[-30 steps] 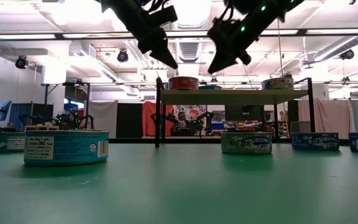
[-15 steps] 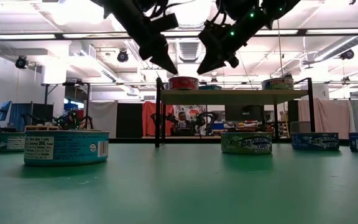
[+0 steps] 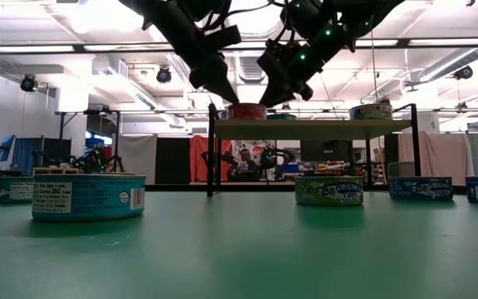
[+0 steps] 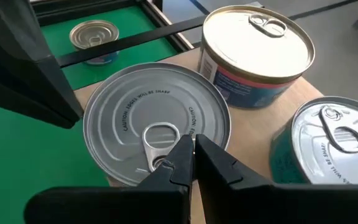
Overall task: Stack canned seafood by type on shelf
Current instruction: Put the red tuna can on the shelf
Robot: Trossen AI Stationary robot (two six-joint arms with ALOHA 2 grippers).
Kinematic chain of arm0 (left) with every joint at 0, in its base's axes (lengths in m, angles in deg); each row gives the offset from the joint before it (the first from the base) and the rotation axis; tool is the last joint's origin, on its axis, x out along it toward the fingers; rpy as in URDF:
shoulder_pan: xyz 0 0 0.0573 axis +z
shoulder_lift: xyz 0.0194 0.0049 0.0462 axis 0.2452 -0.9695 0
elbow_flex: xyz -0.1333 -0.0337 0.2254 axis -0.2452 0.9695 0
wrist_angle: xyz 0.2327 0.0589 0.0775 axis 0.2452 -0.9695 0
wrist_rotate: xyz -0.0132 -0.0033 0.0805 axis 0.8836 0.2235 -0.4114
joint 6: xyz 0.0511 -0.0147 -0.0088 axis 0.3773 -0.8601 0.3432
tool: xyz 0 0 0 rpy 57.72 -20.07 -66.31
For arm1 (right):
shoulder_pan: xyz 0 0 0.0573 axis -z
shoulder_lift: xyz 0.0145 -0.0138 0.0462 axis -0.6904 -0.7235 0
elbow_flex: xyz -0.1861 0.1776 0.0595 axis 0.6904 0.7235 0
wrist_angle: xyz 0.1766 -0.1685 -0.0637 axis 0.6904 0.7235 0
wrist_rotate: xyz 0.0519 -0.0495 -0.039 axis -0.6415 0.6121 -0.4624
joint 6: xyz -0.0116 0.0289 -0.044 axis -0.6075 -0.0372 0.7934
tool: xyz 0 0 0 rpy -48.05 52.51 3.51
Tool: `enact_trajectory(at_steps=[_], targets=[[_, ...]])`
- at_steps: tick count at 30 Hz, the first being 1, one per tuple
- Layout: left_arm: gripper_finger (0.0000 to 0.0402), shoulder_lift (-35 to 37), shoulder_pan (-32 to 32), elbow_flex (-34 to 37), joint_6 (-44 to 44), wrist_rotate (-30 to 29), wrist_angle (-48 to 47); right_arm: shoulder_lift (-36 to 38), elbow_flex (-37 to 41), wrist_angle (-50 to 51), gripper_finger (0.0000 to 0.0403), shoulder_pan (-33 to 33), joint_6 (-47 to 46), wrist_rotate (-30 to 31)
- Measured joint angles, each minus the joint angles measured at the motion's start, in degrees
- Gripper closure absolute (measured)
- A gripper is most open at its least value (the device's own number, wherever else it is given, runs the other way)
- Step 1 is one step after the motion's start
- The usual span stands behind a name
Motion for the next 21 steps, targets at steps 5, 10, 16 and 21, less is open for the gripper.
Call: enact_trajectory(at_steps=[5,10,16,21], targets=[[0.0402,0.00,0.07,0.00,0.10,-2.89,-0.08,0.54,0.00,1.69,0.0394,-0.38,-2.01,-1.08],[0.0402,0.00,0.07,0.00,0.10,-4.99,-0.60,0.62,-0.02,2.22,0.0394,-0.40,-4.11,-5.11],[0.0402,0.45,0.07,0.00,0.10,-6.35,-0.82,0.62,-0.02,2.45,0.0394,-1.37,-5.25,-5.64],[0.0402,1.38,0.07,-0.59,-0.06,-6.48,-0.48,0.62,-0.02,2.42,0.0394,-1.86,-5.72,-6.01]])
